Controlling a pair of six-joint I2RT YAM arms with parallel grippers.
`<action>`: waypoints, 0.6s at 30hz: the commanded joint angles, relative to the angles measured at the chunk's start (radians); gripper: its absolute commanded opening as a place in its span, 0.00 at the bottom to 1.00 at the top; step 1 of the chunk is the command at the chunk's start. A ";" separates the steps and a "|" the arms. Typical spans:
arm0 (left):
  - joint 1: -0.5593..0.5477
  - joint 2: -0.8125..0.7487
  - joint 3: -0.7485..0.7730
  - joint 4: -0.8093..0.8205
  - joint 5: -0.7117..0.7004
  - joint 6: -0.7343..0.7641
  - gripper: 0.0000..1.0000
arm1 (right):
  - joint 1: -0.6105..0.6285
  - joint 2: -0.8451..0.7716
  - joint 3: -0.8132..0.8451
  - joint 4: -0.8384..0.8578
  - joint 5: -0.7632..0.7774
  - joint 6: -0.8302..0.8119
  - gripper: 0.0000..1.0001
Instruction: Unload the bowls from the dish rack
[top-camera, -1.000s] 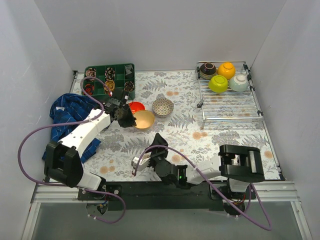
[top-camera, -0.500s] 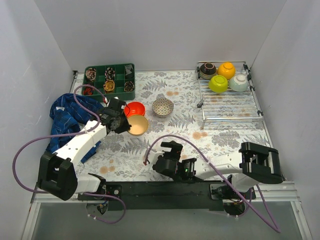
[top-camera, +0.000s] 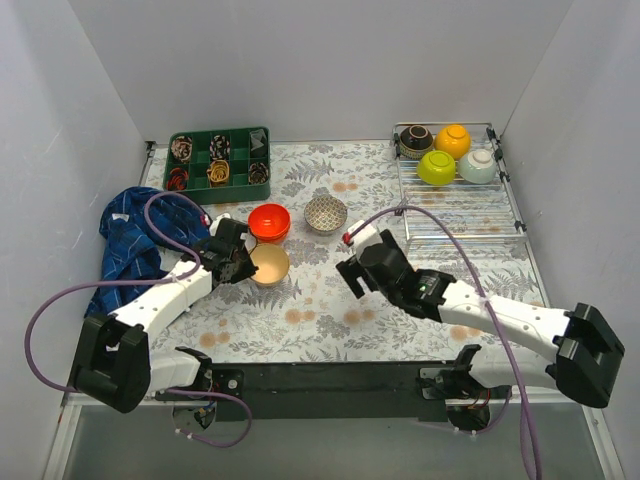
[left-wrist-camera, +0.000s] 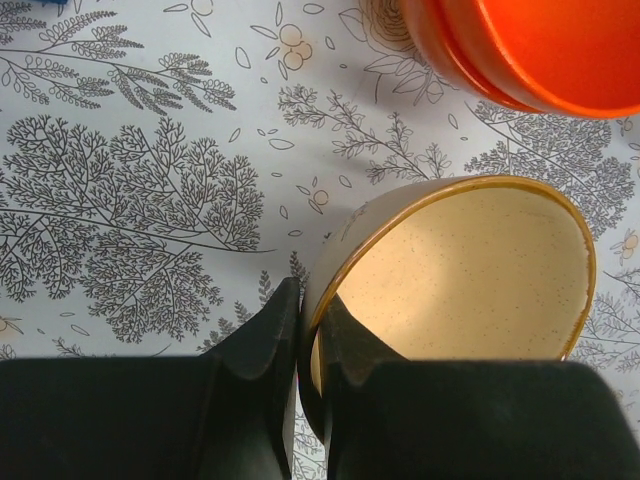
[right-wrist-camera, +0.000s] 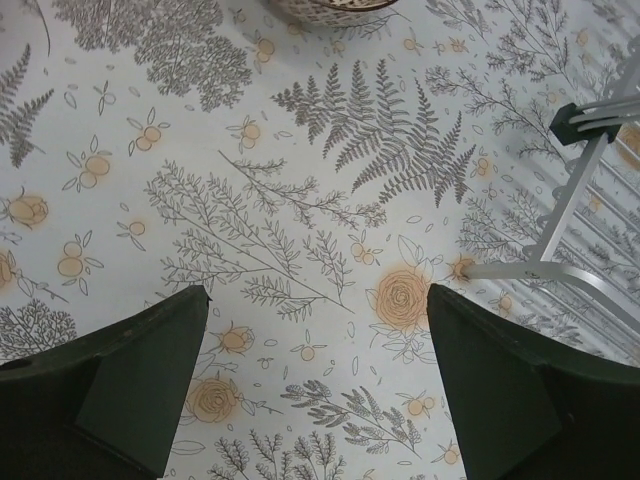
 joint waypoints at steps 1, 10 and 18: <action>0.003 -0.058 -0.053 0.125 -0.035 -0.049 0.00 | -0.147 -0.086 0.058 -0.065 -0.169 0.105 0.99; 0.017 -0.063 -0.124 0.183 -0.043 -0.060 0.07 | -0.484 -0.138 0.149 -0.157 -0.432 0.111 0.93; 0.031 -0.084 -0.122 0.177 -0.035 -0.038 0.33 | -0.686 -0.053 0.260 -0.203 -0.473 0.119 0.92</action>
